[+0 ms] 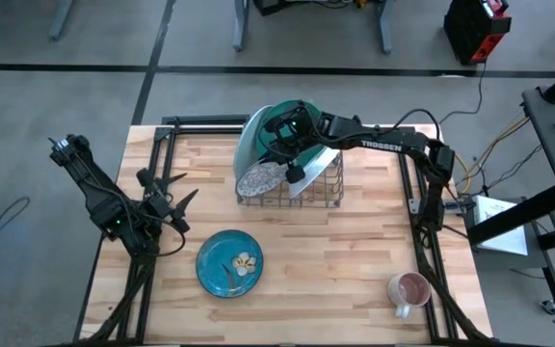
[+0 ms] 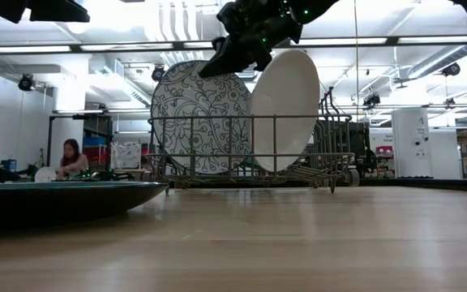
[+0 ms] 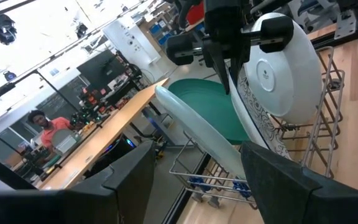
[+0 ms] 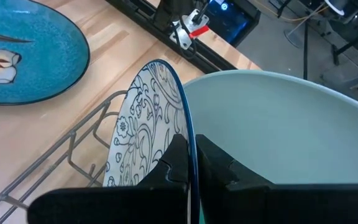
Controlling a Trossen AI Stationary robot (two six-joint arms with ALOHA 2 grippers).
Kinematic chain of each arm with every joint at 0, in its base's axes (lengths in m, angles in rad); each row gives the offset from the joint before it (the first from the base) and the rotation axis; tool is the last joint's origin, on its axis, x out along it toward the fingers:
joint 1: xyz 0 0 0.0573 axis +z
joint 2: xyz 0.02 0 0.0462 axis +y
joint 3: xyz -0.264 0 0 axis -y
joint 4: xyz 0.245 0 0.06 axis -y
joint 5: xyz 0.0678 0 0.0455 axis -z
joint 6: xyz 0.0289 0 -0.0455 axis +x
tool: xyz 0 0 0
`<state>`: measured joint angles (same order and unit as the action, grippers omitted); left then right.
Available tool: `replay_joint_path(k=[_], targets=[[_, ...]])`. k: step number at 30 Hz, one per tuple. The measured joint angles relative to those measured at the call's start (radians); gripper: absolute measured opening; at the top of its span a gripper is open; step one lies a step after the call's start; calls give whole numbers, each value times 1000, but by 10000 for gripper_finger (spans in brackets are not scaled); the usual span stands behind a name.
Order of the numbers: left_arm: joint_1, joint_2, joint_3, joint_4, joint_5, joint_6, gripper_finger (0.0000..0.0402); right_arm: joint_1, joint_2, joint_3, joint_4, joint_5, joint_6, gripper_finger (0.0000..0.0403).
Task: Sort dishes
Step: Put the white patterned plate into the dish rack
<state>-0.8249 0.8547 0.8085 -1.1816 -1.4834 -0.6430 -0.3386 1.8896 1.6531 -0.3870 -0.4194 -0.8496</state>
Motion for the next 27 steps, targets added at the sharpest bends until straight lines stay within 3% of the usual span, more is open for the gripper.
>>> replay_joint_path(k=[8,27], targets=[[0,0,0,0,0,0,229,0,0,-1,0,10,-6,10],[0,1,0,0,8,-2,229,0,-10,-3,-5,111,33,120]])
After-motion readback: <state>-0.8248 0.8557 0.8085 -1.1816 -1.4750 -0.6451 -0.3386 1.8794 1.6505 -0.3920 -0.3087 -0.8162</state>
